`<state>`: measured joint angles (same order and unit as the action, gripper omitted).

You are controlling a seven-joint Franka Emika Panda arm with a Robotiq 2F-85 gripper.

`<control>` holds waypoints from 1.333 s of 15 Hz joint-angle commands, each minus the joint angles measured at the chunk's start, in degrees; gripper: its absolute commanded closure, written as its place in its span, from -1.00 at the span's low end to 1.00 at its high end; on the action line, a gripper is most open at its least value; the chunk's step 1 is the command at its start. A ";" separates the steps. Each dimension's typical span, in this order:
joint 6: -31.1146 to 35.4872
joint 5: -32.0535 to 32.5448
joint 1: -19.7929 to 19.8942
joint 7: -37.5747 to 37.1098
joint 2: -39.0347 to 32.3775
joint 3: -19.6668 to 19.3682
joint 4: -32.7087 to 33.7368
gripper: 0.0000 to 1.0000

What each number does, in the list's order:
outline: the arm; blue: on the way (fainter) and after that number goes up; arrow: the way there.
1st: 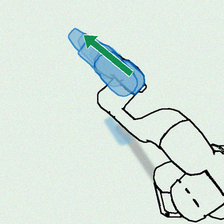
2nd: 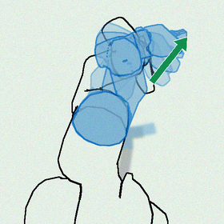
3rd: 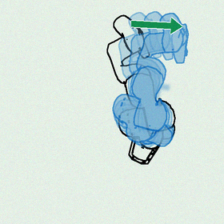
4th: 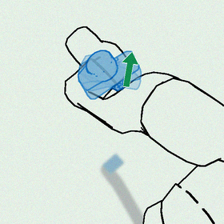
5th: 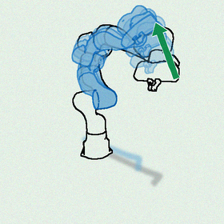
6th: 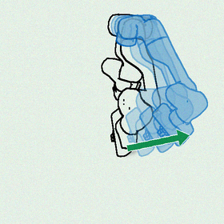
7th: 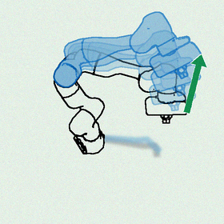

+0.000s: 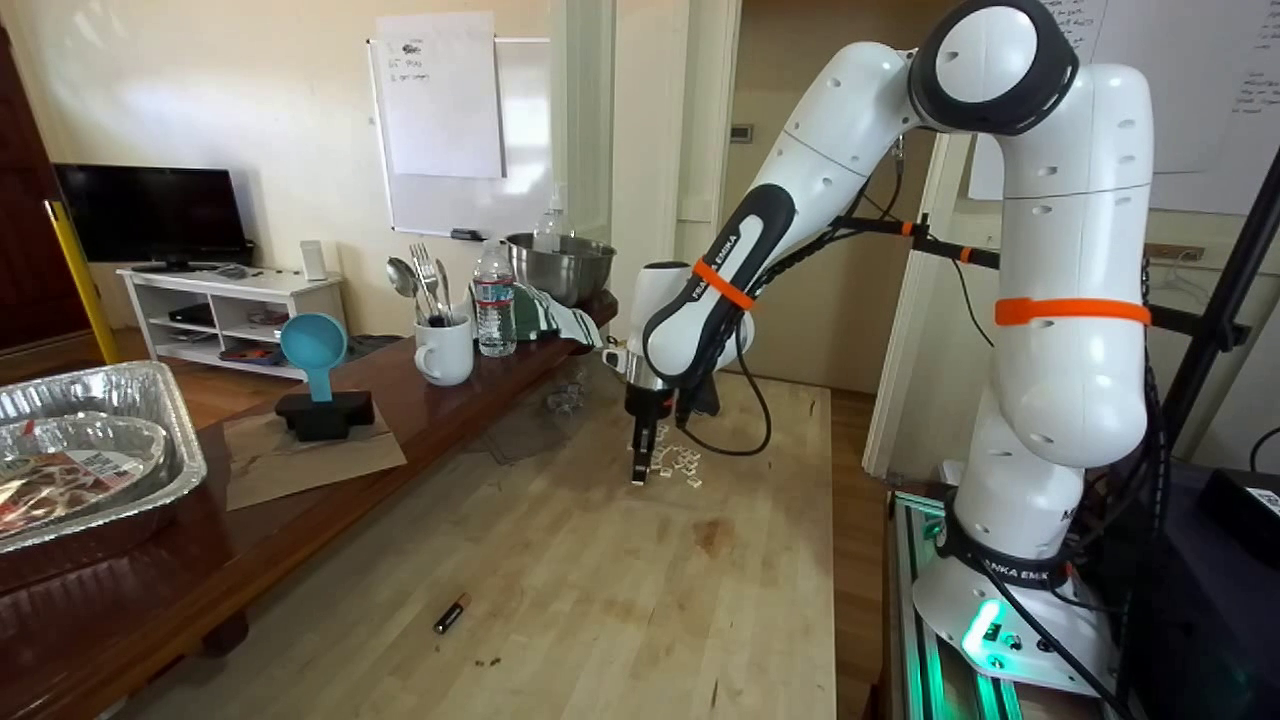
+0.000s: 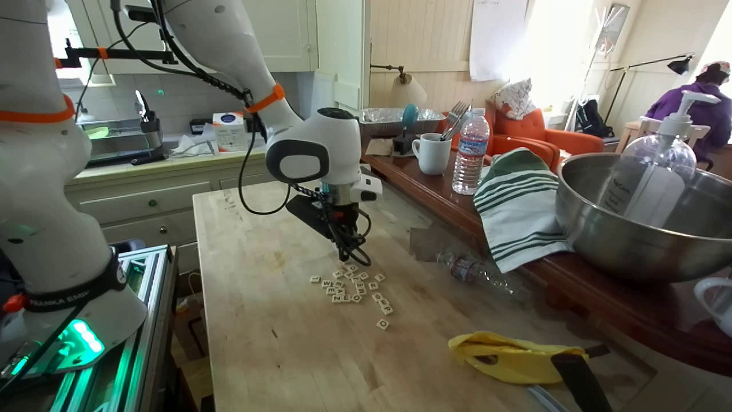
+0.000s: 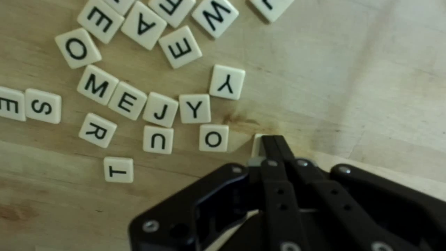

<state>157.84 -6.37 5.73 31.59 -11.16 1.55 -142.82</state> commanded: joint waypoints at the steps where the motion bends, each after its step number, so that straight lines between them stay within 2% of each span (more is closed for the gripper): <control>1: 3.60 -1.48 0.72 -0.24 -3.11 2.20 1.07 1.00; 5: 3.42 -1.25 1.17 -0.12 -1.84 3.11 0.70 1.00; 12: 4.32 -1.39 2.57 0.20 2.03 2.49 -1.22 1.00; 20: 4.47 4.48 2.16 -2.50 -0.28 -1.24 -0.48 1.00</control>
<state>160.67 -4.58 7.89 31.00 -10.38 1.29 -142.74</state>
